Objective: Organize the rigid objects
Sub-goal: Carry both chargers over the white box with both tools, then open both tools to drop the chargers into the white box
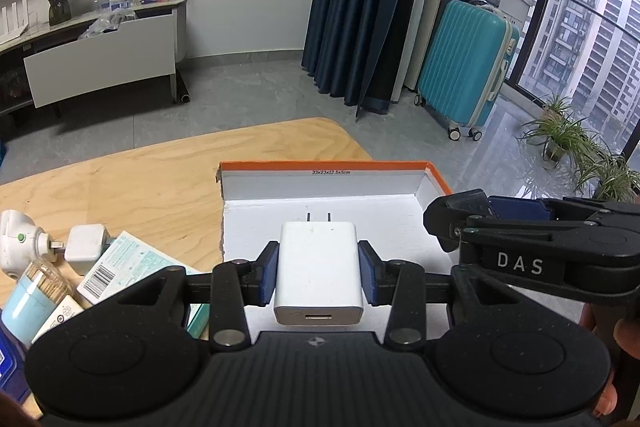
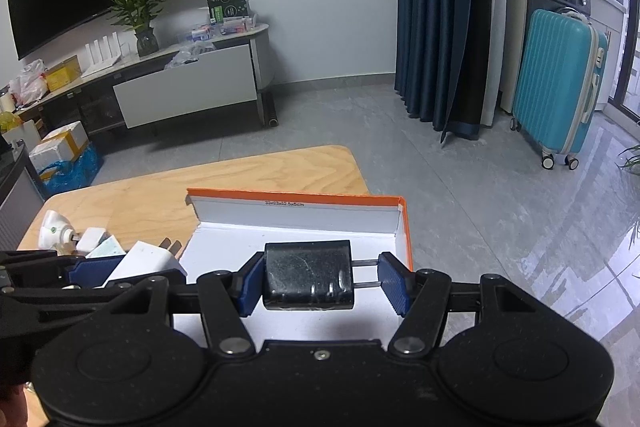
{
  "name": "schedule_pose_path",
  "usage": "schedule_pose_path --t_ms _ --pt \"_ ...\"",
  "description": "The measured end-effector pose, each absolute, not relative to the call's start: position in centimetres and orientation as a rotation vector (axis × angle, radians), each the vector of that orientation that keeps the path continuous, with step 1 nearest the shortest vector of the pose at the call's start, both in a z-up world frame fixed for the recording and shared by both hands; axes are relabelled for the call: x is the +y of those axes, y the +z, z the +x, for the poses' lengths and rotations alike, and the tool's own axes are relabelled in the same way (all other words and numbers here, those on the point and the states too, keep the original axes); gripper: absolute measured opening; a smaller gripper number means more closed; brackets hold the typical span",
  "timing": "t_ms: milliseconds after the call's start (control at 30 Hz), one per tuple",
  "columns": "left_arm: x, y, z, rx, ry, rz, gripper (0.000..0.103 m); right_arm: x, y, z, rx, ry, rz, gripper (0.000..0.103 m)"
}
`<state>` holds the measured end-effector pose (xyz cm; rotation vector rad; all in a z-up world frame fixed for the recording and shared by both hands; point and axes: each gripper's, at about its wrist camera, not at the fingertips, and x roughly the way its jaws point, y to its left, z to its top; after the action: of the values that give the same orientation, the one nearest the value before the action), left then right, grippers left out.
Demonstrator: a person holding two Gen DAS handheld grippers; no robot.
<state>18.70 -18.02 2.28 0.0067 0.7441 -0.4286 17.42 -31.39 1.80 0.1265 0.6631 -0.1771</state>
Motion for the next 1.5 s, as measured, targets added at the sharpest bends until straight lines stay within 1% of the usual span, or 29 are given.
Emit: schedule_pose_path --t_ms 667,1000,1100,1133,1167,1200,1267,1367,1467,1500 --pt "-18.2 1.6 20.1 0.768 -0.432 0.004 0.041 -31.6 0.5 20.6 0.703 -0.204 0.096 0.073" --pt "-18.7 0.8 22.4 0.790 -0.426 -0.006 0.041 -32.5 0.1 23.3 0.720 -0.210 0.101 0.073" --pt "-19.3 0.7 23.2 0.785 -0.429 -0.009 0.041 -32.8 0.2 23.6 0.690 -0.196 0.109 0.074" --pt "-19.4 0.6 23.4 0.782 -0.432 -0.013 0.042 -33.0 0.4 23.5 0.675 -0.197 0.120 0.078" --pt "-19.6 0.6 23.5 0.781 -0.434 -0.021 0.044 -33.1 0.6 23.3 0.664 -0.201 0.132 0.080" --pt "-19.7 0.7 23.6 0.790 -0.438 -0.031 0.056 -33.3 0.9 23.0 0.651 -0.208 0.143 0.081" --pt "-19.5 1.0 23.3 0.790 -0.460 -0.057 0.071 -33.4 1.5 21.9 0.620 -0.204 0.160 0.081" --pt "-18.7 1.5 22.3 0.771 -0.452 -0.055 0.074 -33.2 2.4 19.3 0.566 -0.197 0.204 0.083" --pt "-17.7 1.9 21.2 0.776 -0.426 -0.047 0.079 -32.3 2.7 15.9 0.510 -0.228 0.248 0.088" --pt "-17.3 2.0 20.5 0.770 -0.419 -0.043 0.083 -31.9 2.5 14.6 0.487 -0.240 0.269 0.089"
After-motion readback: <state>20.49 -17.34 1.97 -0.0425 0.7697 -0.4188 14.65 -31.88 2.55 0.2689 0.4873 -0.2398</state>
